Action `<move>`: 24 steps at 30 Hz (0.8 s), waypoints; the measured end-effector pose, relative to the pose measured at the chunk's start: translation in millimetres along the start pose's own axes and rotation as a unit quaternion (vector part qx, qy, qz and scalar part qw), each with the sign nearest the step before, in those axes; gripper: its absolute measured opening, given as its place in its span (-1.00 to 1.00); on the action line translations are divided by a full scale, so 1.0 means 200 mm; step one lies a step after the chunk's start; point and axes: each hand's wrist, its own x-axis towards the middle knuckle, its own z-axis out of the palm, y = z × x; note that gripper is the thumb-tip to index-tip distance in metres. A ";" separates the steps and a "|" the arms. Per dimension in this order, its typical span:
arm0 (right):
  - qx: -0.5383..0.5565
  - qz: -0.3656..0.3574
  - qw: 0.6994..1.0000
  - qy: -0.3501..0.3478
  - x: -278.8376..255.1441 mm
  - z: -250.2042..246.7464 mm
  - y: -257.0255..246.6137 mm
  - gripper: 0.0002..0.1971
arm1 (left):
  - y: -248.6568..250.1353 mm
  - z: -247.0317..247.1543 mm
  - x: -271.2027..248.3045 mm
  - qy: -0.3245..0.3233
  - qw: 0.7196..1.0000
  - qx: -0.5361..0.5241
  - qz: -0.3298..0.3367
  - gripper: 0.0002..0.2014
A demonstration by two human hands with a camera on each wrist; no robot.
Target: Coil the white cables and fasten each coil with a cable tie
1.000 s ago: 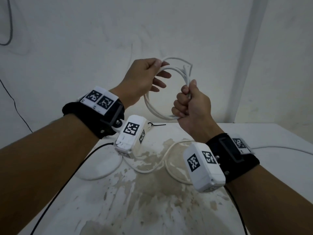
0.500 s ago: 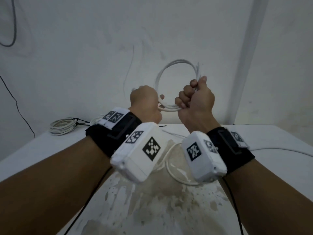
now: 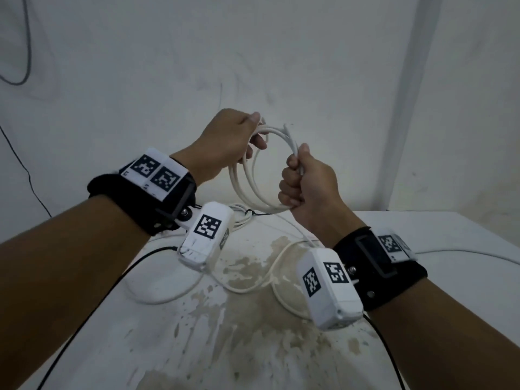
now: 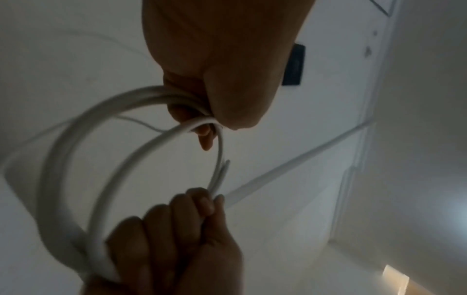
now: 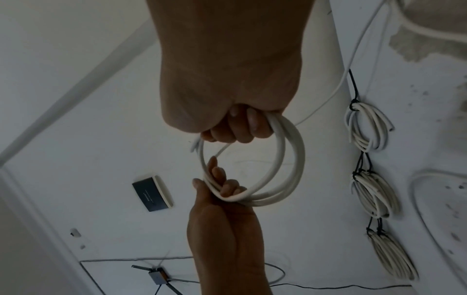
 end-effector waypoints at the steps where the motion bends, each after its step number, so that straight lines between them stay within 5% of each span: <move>1: -0.003 -0.005 1.000 -0.002 0.00 0.00 0.00 -0.55 | 0.00 -0.01 0.00 -0.016 0.999 0.029 0.015 -0.59; 4: 0.007 -0.025 1.000 -0.002 0.00 0.01 -0.01 -0.55 | -0.02 -0.03 0.02 -0.036 0.998 0.041 0.024 -0.67; 9: 0.121 -0.064 0.990 0.021 0.01 0.02 -0.01 -0.54 | -0.09 -0.01 -0.02 -0.011 0.996 -0.086 -0.038 -0.70; 15: 0.136 -0.069 0.988 0.027 0.01 0.03 -0.02 -0.54 | -0.08 0.01 -0.02 -0.002 0.984 -0.175 -0.006 -0.75; 21: 0.081 -0.062 0.994 0.024 0.00 0.06 -0.01 -0.54 | -0.04 0.01 0.03 0.030 0.996 -0.085 -0.006 -0.63; 24: 0.060 -0.056 0.996 0.019 0.00 0.05 0.01 -0.53 | -0.03 -0.04 0.04 -0.010 0.999 -0.040 0.033 -0.66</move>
